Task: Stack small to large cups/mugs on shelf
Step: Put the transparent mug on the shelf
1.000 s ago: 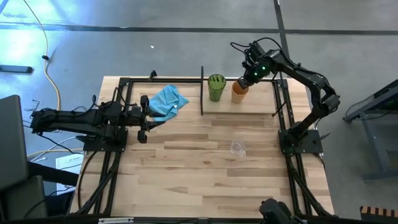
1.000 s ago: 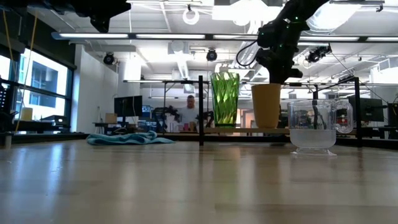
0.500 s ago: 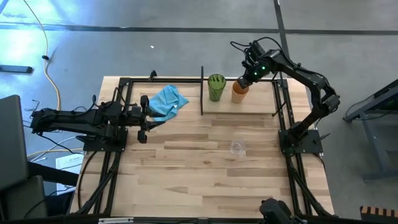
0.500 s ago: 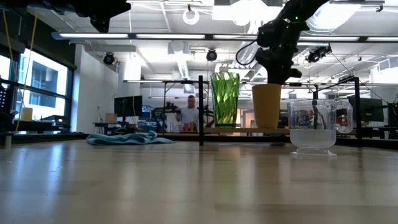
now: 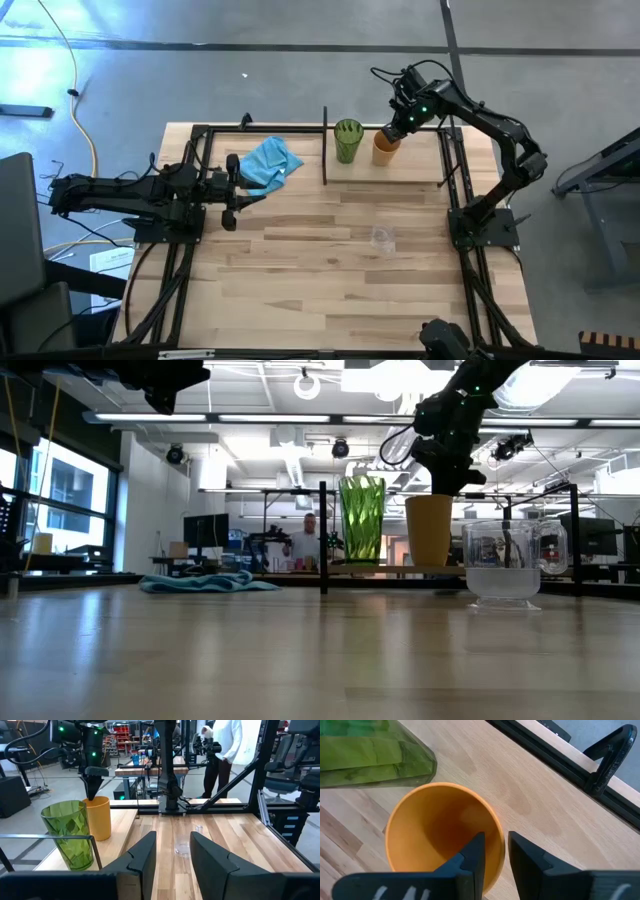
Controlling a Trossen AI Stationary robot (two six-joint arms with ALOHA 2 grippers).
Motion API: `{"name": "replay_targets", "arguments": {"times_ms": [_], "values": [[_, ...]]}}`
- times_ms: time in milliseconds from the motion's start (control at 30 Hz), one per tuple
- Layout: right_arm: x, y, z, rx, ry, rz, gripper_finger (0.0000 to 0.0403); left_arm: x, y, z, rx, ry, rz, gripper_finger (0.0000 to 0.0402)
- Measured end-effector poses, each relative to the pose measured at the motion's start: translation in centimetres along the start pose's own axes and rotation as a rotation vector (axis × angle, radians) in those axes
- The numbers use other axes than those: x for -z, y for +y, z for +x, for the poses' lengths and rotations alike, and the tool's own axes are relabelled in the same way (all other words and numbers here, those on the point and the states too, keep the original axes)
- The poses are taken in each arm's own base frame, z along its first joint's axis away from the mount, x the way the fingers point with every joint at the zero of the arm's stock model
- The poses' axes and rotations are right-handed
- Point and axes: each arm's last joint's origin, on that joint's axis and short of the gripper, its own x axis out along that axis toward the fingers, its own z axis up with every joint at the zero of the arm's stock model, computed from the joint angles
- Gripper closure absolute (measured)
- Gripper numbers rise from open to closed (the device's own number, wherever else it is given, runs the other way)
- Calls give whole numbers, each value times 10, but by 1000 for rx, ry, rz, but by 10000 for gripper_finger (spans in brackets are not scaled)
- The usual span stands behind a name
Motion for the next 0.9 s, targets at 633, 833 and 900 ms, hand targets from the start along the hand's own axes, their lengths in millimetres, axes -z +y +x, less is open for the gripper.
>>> {"name": "replay_targets", "arguments": {"times_ms": [633,833,900], "values": [[23,28,-82,-43,-152,-70,326,-1,0,0,0,-7,4,293],[48,53,-106,-135,-139,-176,326,-1,0,0,0,-7,4,293],[59,61,-110,-164,-108,-197,326,0,0,0,0,-4,4,293]]}}
